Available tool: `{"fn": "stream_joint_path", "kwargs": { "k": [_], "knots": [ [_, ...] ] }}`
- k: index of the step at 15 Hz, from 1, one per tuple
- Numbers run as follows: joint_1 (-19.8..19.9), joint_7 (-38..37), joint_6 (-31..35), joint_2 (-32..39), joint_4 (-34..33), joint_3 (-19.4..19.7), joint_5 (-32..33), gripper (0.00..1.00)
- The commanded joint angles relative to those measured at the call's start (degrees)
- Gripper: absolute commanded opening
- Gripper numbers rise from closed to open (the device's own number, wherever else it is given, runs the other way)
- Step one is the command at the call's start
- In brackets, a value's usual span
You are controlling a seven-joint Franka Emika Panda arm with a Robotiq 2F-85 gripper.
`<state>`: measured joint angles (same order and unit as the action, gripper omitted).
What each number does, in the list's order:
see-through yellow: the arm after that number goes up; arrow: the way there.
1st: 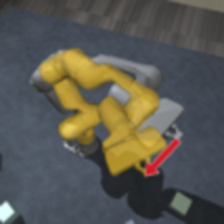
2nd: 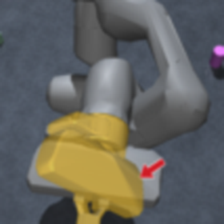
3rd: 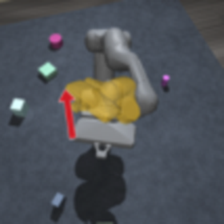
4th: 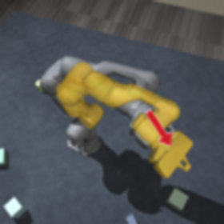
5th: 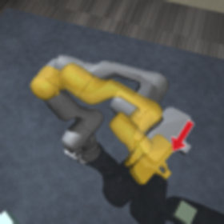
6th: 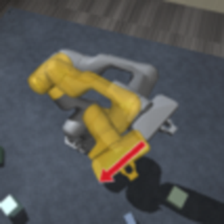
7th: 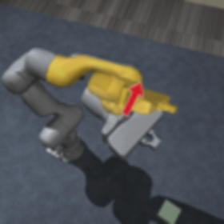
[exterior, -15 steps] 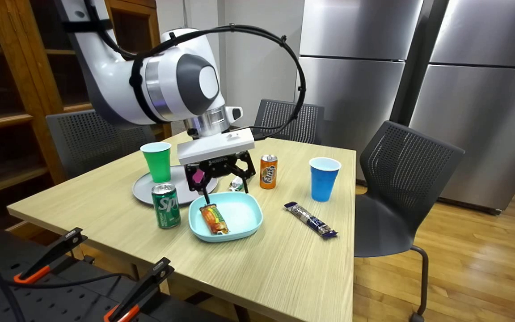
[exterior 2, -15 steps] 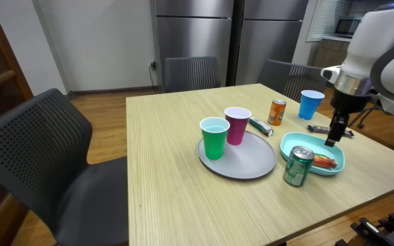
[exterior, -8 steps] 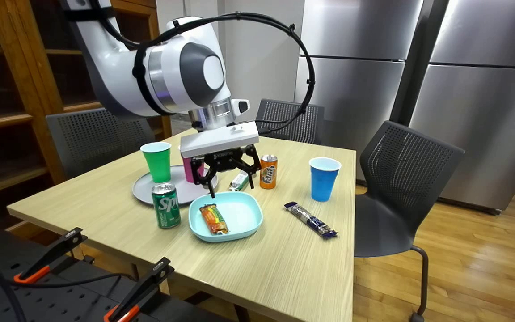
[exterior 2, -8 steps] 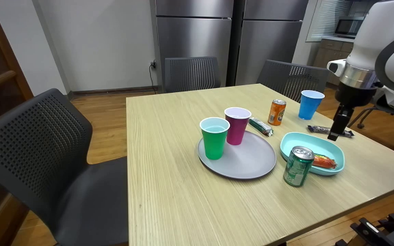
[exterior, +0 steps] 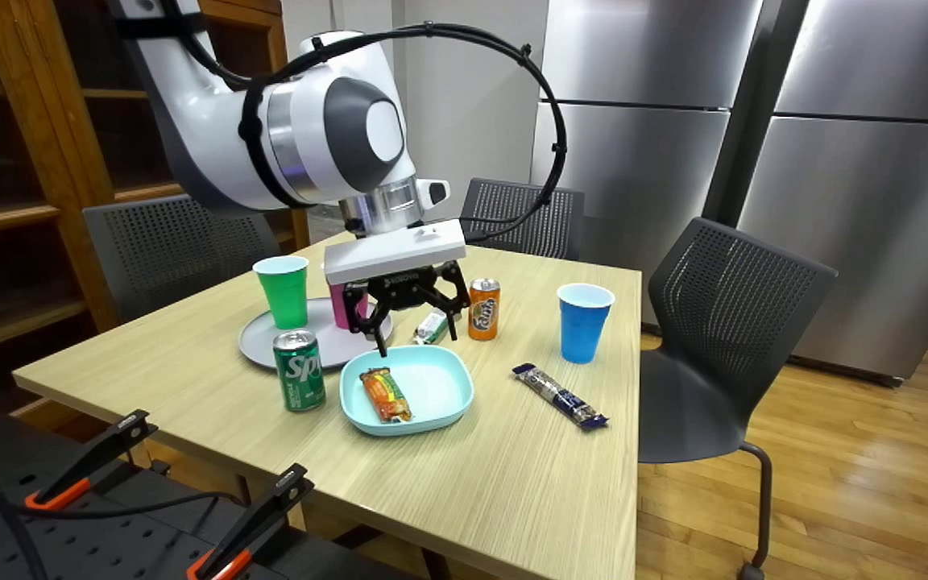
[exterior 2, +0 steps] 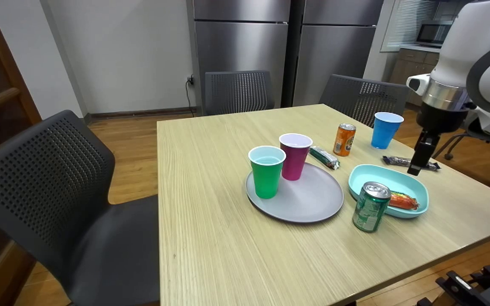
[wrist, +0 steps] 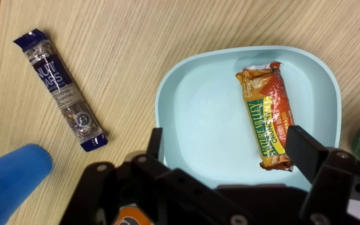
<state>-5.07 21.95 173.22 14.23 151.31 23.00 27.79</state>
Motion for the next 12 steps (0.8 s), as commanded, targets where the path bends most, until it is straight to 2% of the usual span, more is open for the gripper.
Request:
{"fn": "stream_joint_path", "kwargs": {
  "k": [1,7,12],
  "knots": [
    [4.40,-0.77,-0.68,-1.09,-0.21,-4.66,-1.18,1.00],
    [12.40,0.90,-0.66,0.41,-3.18,-17.60,-13.60,1.00],
    [15.12,1.23,-0.30,3.57,-8.61,-22.78,-18.43,1.00]
  ]
}}
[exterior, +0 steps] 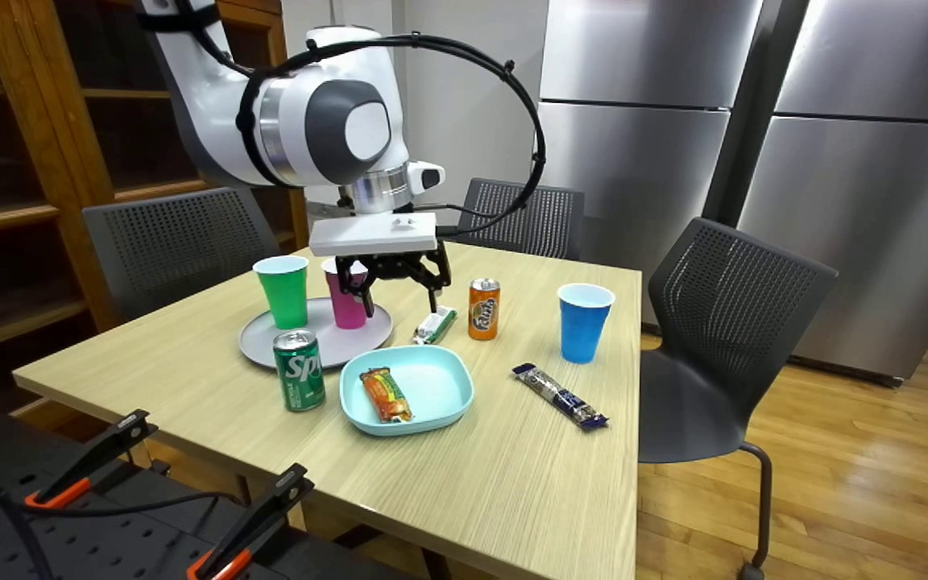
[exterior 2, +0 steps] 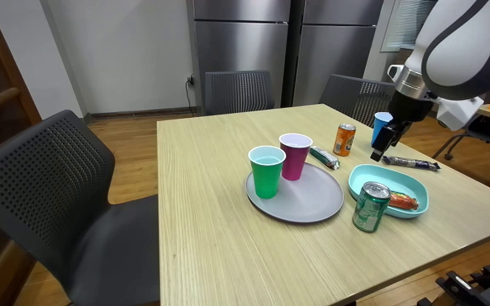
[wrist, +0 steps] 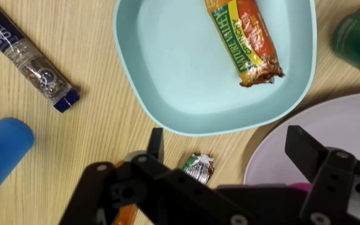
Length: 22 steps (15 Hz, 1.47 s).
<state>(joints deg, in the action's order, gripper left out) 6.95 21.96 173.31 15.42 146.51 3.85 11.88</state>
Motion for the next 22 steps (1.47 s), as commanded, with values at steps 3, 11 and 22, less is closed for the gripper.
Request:
{"fn": "stream_joint_path", "kwargs": {
  "k": [3,11,22],
  "knots": [
    [5.71,1.77,-1.44,5.15,-7.83,-6.64,-5.02,1.00],
    [6.80,0.56,-5.92,13.84,-20.32,-7.75,-5.42,1.00],
    [4.96,-0.17,-7.26,18.93,-25.59,-7.48,-4.24,1.00]
  ]
}}
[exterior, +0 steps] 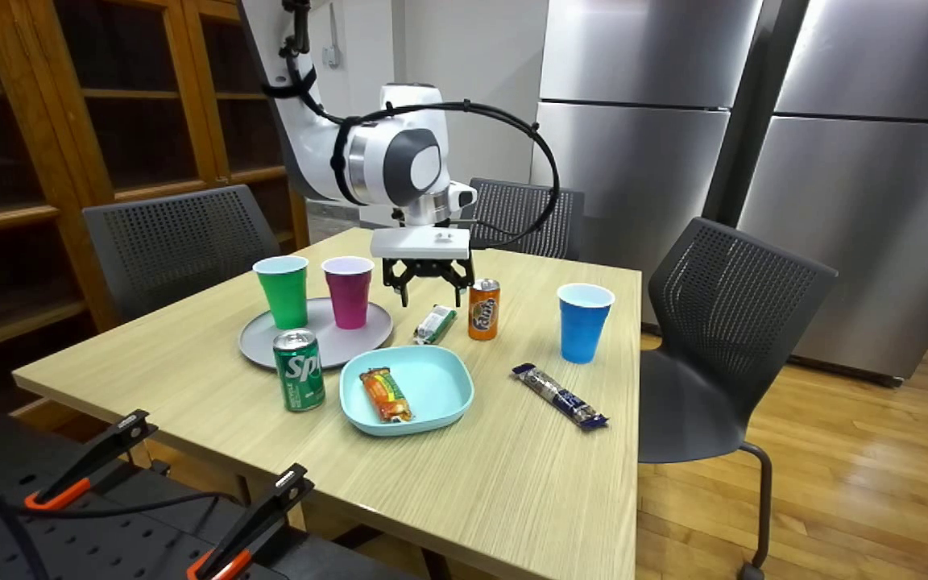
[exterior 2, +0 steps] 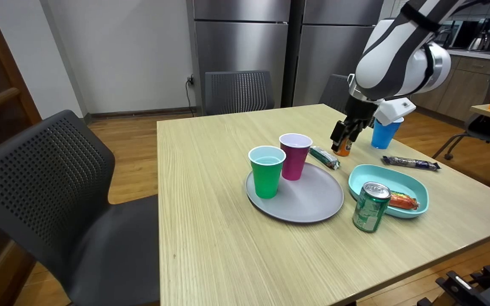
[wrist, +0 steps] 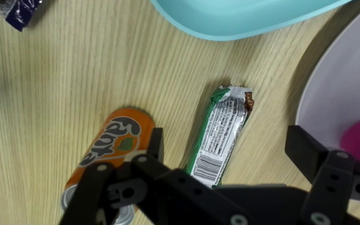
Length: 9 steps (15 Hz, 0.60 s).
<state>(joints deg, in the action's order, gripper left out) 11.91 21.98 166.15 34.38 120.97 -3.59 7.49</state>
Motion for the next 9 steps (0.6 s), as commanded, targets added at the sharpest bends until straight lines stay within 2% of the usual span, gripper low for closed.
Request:
{"fn": "stream_joint_path", "kwargs": {
  "k": [1,9],
  "knots": [
    [0.01,-0.19,-0.07,0.11,-0.03,-0.03,0.16,1.00],
    [-0.25,-0.37,0.01,0.58,-0.31,0.05,0.22,1.00]
  ]
}}
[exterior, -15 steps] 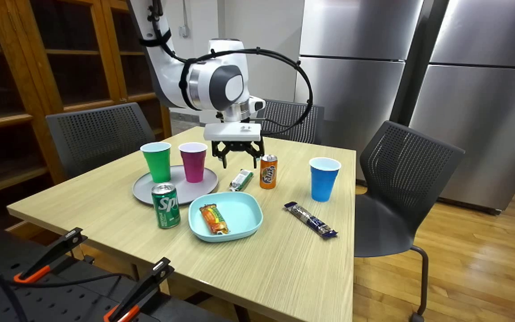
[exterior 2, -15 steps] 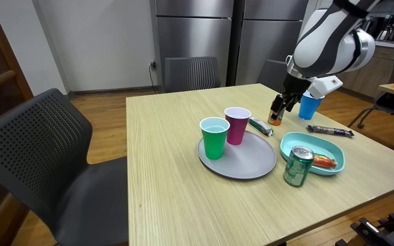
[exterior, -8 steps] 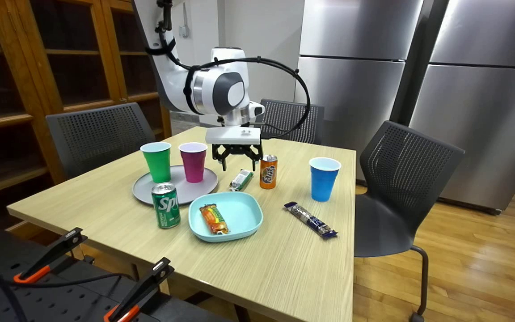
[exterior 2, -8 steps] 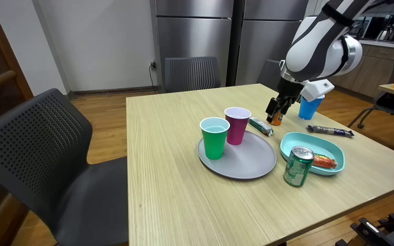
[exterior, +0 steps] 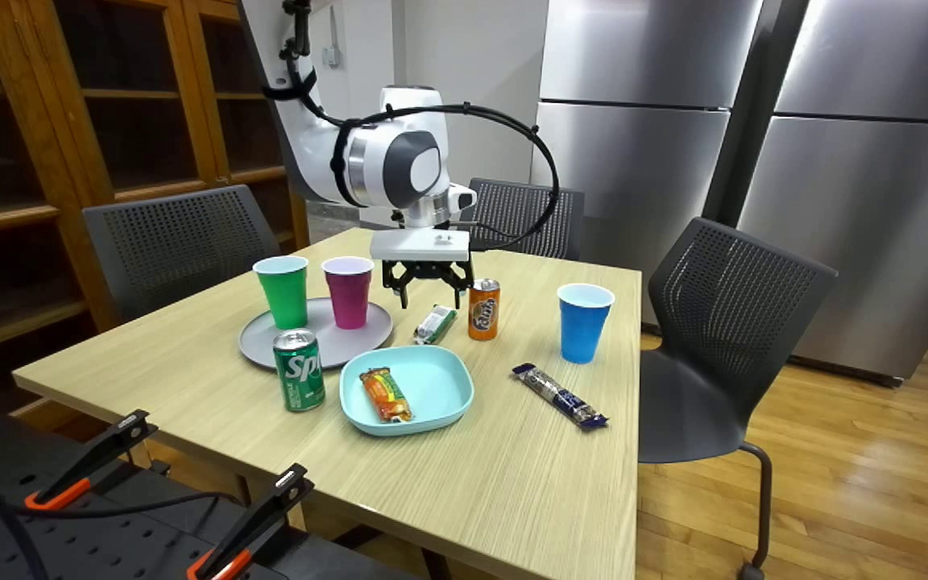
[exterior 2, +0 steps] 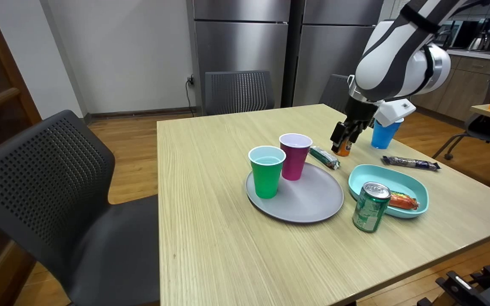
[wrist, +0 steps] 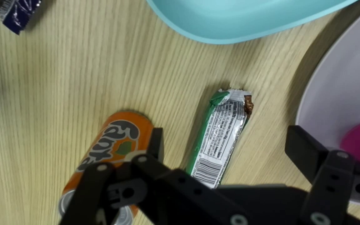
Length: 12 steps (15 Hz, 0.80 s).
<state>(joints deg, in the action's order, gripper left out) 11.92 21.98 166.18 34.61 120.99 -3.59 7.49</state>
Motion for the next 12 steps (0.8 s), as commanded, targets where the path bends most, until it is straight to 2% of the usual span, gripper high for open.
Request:
{"fn": "stream_joint_path", "kwargs": {
  "k": [1,6,12],
  "knots": [
    [-0.38,-1.39,1.02,0.97,-0.62,0.00,-0.44,1.00],
    [1.94,-0.89,3.43,2.89,-1.33,-3.50,-3.04,1.00],
    [2.57,-2.27,4.12,5.77,-4.06,-5.00,-5.42,1.00]
  ]
}}
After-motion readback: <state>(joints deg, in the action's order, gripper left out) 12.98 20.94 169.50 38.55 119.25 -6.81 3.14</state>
